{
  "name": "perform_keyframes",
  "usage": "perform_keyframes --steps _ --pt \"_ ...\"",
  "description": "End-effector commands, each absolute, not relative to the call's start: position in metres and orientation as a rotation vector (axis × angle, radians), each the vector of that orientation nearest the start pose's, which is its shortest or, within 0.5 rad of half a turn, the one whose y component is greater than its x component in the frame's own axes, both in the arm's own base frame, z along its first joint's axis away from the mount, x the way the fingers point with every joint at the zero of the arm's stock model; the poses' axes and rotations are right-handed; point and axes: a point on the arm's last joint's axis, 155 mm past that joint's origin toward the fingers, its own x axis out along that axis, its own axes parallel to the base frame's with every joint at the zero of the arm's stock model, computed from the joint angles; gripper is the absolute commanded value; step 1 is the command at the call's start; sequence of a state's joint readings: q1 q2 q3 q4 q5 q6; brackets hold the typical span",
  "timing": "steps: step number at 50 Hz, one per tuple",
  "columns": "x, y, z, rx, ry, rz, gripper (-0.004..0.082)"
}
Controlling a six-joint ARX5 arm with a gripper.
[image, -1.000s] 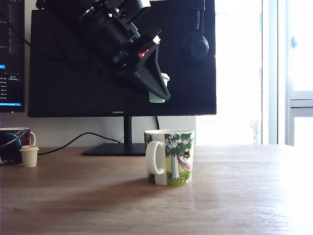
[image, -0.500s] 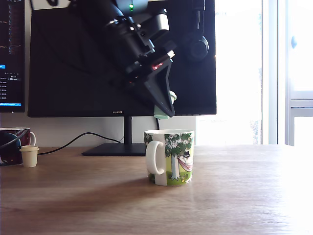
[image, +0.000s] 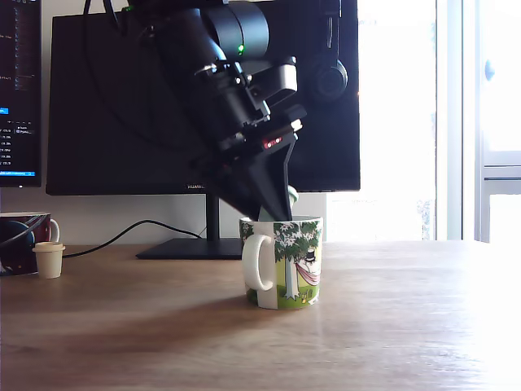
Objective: Pick up the coffee capsules from the table one by one and drop them inside the nearest coffee cup
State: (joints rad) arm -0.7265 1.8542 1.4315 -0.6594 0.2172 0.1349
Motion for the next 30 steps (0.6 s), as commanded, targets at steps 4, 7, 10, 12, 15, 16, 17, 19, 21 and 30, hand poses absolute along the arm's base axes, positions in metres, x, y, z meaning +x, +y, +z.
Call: perform_keyframes --steps 4,7,10,12,15,16,17,19,21,30 --pt "0.3185 -0.3379 0.0972 0.396 1.013 -0.929 0.0236" --pt "0.3181 -0.3373 0.0968 0.396 1.016 -0.928 0.0236" --pt "0.3180 -0.3373 0.0968 0.396 1.016 -0.928 0.0236" --pt "0.3182 -0.3374 0.0968 0.396 1.016 -0.928 0.0236" --pt "0.3186 -0.3377 0.0971 0.396 1.013 -0.928 0.0236" --pt "0.3187 -0.3377 0.0971 0.396 1.013 -0.928 0.0236" --pt "0.3190 -0.3374 0.0971 0.397 1.012 -0.926 0.0236" --pt "0.3192 -0.3373 0.0971 0.398 1.012 -0.926 0.0236" --pt "0.3193 -0.3372 0.0971 0.397 1.012 -0.925 0.0236" --pt "0.3199 -0.3331 0.0957 0.393 1.026 -0.914 0.0614"
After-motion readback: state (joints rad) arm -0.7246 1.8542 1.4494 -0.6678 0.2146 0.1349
